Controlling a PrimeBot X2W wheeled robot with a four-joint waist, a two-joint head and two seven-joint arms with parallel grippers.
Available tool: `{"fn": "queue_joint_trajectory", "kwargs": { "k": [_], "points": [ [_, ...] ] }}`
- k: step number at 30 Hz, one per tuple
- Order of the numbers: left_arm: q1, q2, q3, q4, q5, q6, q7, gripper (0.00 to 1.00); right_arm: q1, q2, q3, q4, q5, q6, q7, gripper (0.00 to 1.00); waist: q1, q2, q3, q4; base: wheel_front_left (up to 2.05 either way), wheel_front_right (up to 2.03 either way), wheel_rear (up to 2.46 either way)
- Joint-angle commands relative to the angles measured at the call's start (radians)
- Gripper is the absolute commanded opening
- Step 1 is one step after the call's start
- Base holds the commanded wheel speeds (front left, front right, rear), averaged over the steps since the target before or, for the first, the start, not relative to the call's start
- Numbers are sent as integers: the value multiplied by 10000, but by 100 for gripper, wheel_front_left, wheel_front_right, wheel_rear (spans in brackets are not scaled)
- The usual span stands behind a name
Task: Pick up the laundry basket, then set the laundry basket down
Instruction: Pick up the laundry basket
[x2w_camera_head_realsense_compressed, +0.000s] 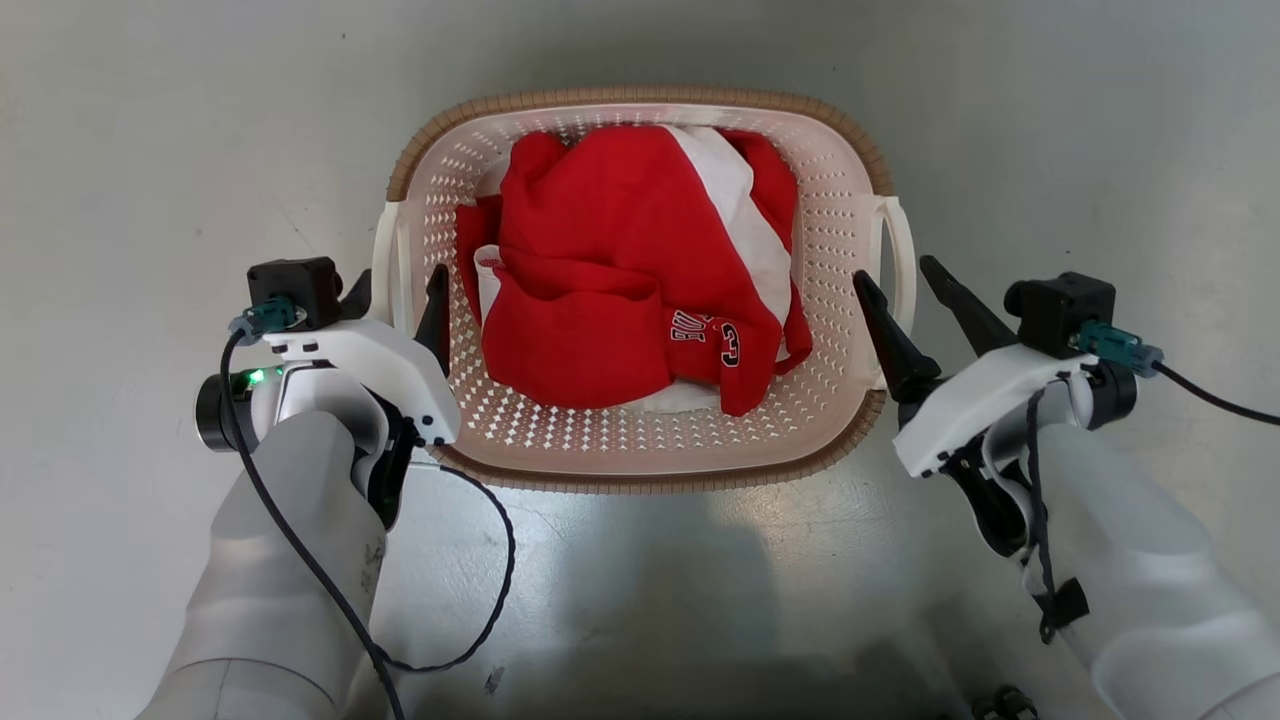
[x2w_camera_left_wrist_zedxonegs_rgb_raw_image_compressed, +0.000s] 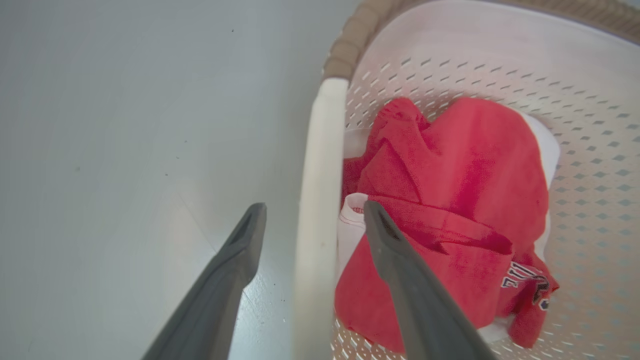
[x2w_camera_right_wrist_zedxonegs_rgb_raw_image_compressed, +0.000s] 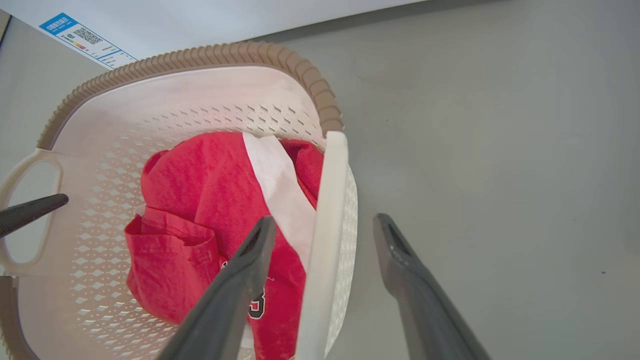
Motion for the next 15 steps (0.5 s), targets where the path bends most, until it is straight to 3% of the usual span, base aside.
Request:
{"fn": "queue_joint_trajectory", "kwargs": {
  "k": [1,10,15],
  "points": [
    [85,246,119,63,-27,-46,-61,100,239,133,247,-5,155,71,-65,100,0,0,74,5,0,0,0],
    [-172,212,-95,482,-183,-54,-61,100,-257,175,783,783,671,71,-65,100,0,0,345,83,0,0,0],
    [-228,199,-216,539,-281,-56,-61,71,-445,180,908,1025,894,71,-65,100,0,0,435,144,0,0,0]
  ]
}}
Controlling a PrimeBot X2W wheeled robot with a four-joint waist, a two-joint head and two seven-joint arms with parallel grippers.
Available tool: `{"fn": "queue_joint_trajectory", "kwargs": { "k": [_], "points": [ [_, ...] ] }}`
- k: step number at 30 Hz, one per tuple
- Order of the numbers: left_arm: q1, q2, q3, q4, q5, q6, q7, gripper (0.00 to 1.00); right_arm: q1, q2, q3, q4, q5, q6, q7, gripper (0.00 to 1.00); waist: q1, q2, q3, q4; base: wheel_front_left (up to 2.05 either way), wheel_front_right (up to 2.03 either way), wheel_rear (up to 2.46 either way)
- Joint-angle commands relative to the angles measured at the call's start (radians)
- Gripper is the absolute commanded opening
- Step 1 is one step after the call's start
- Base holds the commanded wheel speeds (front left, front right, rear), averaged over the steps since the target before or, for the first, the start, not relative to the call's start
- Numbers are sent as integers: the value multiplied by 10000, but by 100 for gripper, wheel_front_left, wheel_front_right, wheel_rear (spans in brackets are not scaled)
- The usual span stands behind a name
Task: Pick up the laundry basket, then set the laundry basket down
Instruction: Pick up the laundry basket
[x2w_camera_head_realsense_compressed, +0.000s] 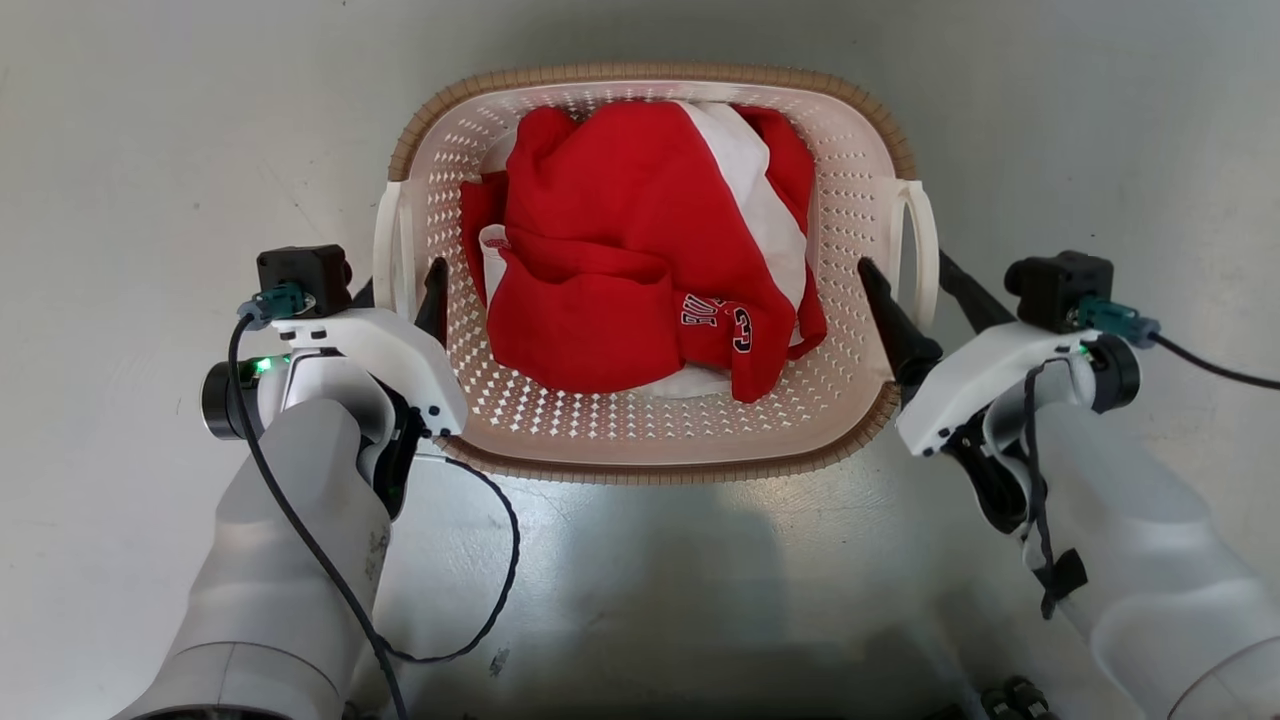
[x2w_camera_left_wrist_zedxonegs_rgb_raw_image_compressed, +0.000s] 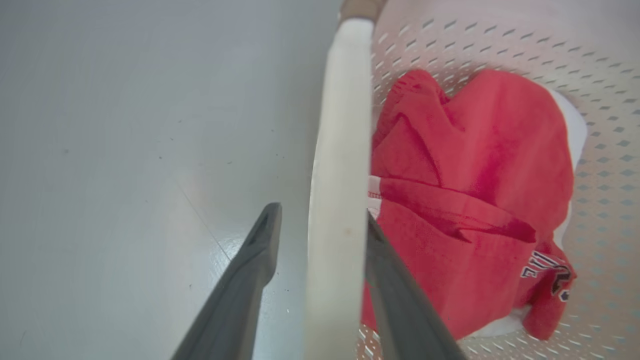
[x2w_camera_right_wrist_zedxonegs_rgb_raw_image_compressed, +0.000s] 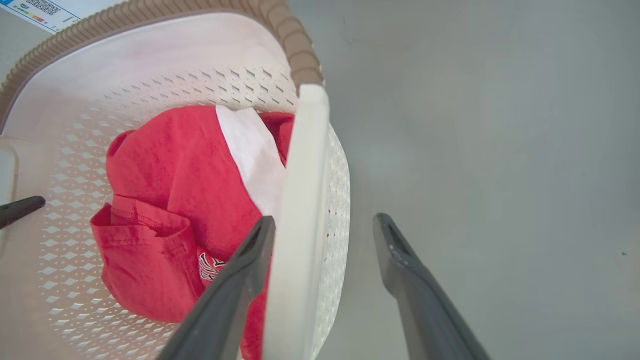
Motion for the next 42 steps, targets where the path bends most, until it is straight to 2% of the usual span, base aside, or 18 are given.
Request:
{"fn": "queue_joint_trajectory", "kwargs": {
  "k": [1,2,3,4,5,15,21,24,31,42],
  "points": [
    [123,225,66,25,-131,-55,-61,47,248,55,274,80,134,71,-65,47,0,0,48,37,0,0,0],
    [109,223,32,20,-156,-55,-61,40,213,51,320,100,173,71,-65,33,0,0,62,45,0,0,0],
    [100,221,-6,11,-180,-55,-61,21,184,46,363,112,209,71,-65,33,0,0,71,52,0,0,0],
    [100,221,-6,11,-180,-55,-61,21,184,46,363,112,209,71,-65,33,0,0,71,52,0,0,0],
    [94,220,-43,1,-207,-56,-61,0,157,42,401,123,240,71,-65,0,0,0,77,55,0,0,0],
    [104,210,-475,51,-597,-56,-61,0,78,6,725,137,493,71,-65,0,0,0,-82,21,0,0,0],
    [257,208,-803,96,-775,-57,-61,0,213,22,922,187,714,71,-65,0,0,0,-592,-39,0,0,0],
    [443,207,-1110,236,-883,-57,-61,0,337,24,986,183,834,71,-65,0,0,0,-1035,-90,0,0,0],
    [814,206,-2104,384,-1916,-57,191,0,634,35,1466,559,1434,71,-65,0,0,0,-2360,-244,0,0,0],
    [1780,205,-3495,533,-3122,-57,1689,0,1099,94,3117,1267,2844,71,743,0,0,0,-4895,-507,0,0,0]
  ]
}}
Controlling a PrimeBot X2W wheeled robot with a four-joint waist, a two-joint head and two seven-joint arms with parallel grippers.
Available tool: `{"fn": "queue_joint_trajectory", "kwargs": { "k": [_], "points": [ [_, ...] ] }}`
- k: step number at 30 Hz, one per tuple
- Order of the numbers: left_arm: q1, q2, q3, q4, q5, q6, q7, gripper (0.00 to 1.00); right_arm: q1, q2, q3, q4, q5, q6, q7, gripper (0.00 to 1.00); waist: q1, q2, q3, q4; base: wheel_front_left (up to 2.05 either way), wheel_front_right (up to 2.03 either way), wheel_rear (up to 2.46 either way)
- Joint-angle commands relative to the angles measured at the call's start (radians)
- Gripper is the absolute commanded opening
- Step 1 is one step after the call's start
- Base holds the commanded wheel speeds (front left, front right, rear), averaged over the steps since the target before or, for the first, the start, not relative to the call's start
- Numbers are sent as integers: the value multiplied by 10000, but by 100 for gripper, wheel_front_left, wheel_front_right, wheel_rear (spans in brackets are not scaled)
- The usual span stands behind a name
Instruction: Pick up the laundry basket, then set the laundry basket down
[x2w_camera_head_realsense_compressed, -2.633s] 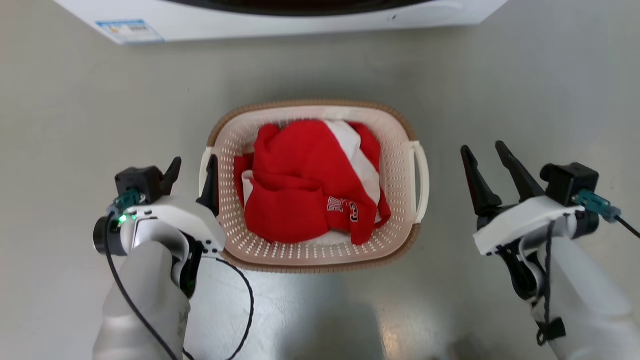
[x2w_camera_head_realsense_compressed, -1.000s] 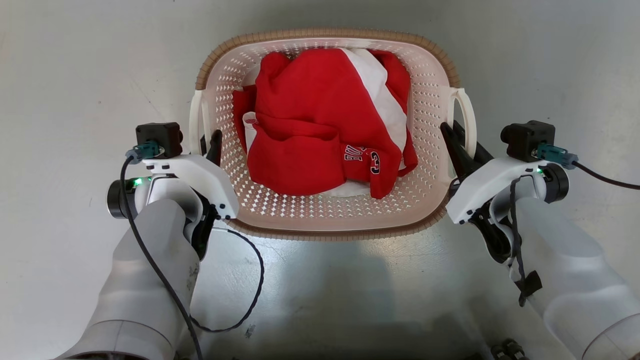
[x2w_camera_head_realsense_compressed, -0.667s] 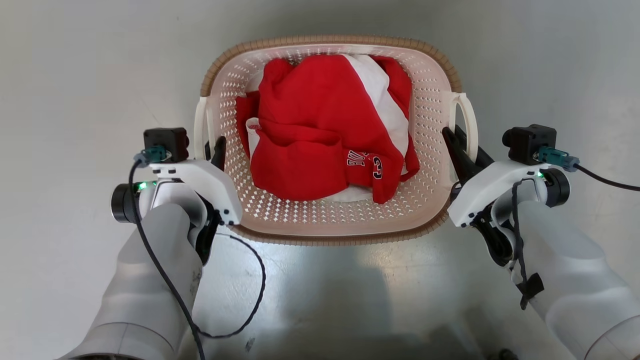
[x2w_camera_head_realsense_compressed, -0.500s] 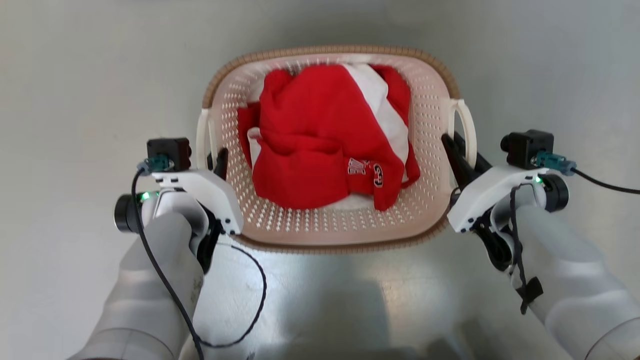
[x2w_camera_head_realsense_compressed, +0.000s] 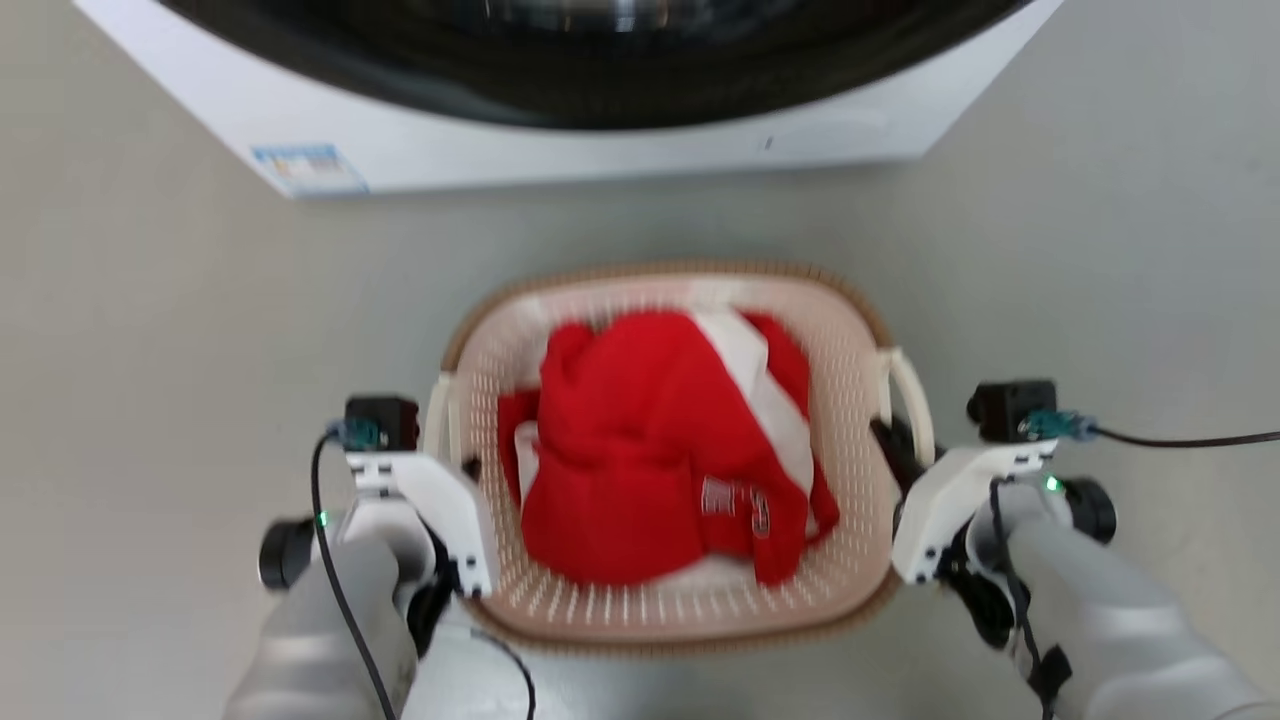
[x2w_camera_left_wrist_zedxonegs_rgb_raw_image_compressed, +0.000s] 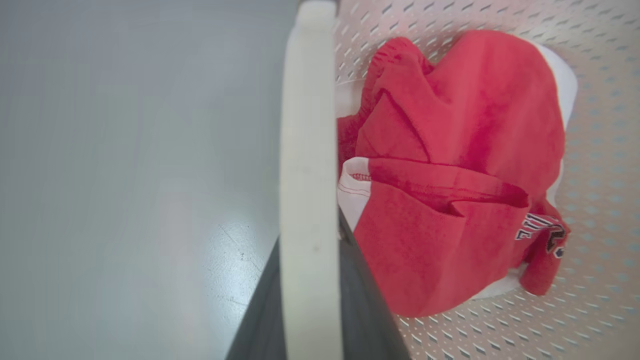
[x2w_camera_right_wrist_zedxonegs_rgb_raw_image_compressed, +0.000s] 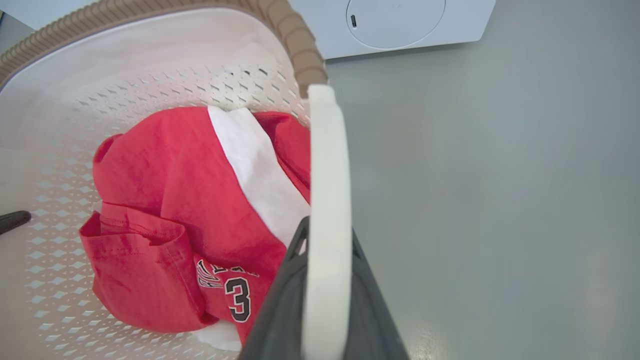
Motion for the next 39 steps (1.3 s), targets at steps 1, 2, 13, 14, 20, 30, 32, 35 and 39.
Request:
{"fn": "queue_joint_trajectory", "kwargs": {
  "k": [1,2,13,14,20,30,32,35,39],
  "points": [
    [449,205,-32,-56,-233,-46,203,0,572,61,382,-33,241,85,195,0,0,0,-1196,-179,0,0,0],
    [568,205,-118,-52,-342,-46,324,0,651,68,500,-15,373,85,310,0,0,0,-1435,-198,0,0,0],
    [1673,214,-719,-6,-1272,-46,1428,0,1426,169,1500,74,1531,85,1575,0,0,0,-3484,-337,0,0,0],
    [1754,215,-766,-12,-1355,-46,1528,0,1485,169,1577,68,1639,85,1717,0,0,0,-3642,-345,0,0,0],
    [2209,265,-1054,-220,-1914,-46,2145,0,1599,113,1976,30,2173,85,2512,0,0,0,-4346,-446,0,0,0],
    [2482,349,-1603,-436,-2558,-46,2839,0,1483,68,2497,112,2621,85,3158,0,0,0,-4842,-527,0,0,0],
    [2470,379,-1748,-467,-2607,-46,2894,0,1437,56,2559,98,2680,85,3133,0,0,0,-4835,-526,0,0,0],
    [2448,404,-1892,-506,-2752,-46,2960,0,1390,33,2669,106,2735,85,3111,0,0,0,-4814,-503,0,0,0],
    [2402,445,-2056,-513,-2932,-46,2980,0,1325,14,2782,88,2815,85,3058,0,0,0,-4755,-482,0,0,0]
  ]
}}
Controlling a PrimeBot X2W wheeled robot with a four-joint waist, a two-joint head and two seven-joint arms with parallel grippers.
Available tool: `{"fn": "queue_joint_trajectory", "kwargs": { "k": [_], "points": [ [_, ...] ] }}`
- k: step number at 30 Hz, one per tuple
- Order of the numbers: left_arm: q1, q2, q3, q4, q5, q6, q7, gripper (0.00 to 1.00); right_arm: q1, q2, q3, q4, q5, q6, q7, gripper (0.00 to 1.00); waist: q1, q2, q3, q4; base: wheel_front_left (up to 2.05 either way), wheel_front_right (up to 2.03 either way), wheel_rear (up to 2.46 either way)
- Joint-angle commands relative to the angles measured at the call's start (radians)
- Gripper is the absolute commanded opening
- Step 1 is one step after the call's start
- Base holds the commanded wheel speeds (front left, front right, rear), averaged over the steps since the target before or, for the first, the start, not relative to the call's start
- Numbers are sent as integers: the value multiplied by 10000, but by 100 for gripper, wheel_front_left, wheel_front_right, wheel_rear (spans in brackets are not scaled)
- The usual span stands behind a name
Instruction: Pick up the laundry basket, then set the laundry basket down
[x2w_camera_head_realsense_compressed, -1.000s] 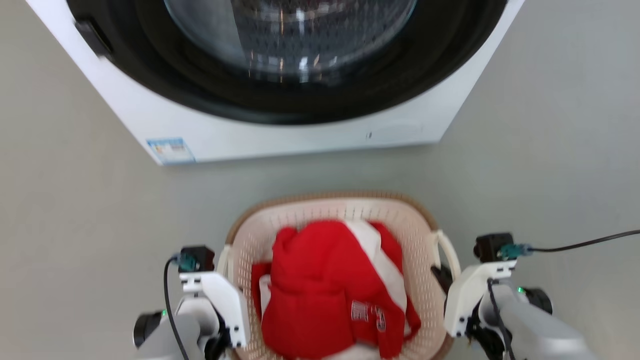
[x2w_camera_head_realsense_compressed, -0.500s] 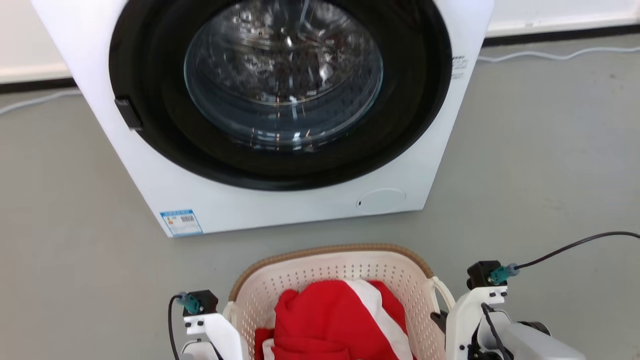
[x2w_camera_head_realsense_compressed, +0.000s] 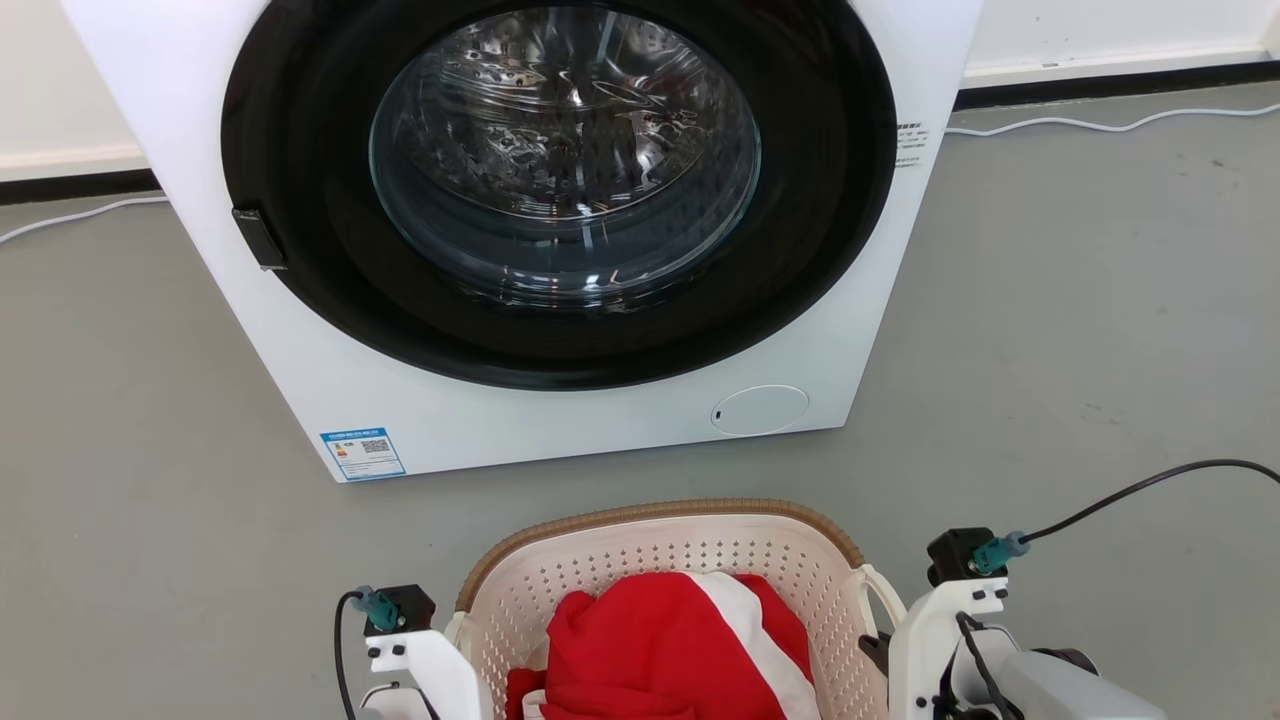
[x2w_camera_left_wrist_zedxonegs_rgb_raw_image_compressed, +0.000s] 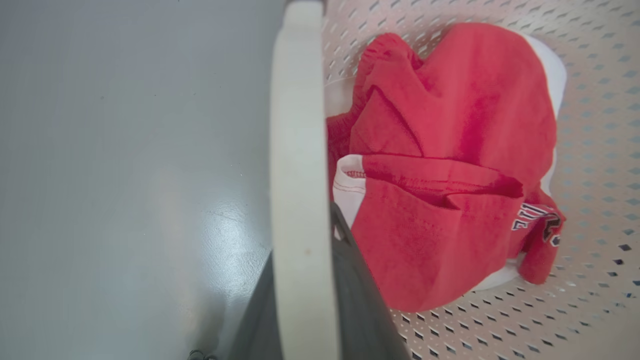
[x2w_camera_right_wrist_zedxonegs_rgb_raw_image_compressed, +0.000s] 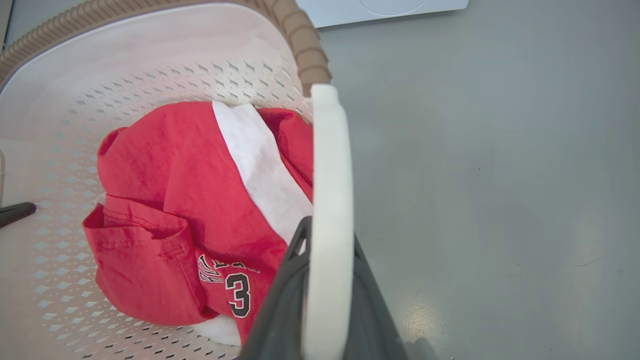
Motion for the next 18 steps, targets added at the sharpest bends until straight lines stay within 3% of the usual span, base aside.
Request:
{"fn": "queue_joint_trajectory", "kwargs": {
  "k": [1,18],
  "points": [
    [-173,131,134,-244,-66,-77,-42,0,-78,-3,118,-126,86,123,-152,0,0,-1,20,20,0,0,0],
    [-283,148,-403,-104,-658,-77,-259,0,-118,-24,432,-166,404,123,-290,0,0,-1,140,80,0,0,0]
  ]
}}
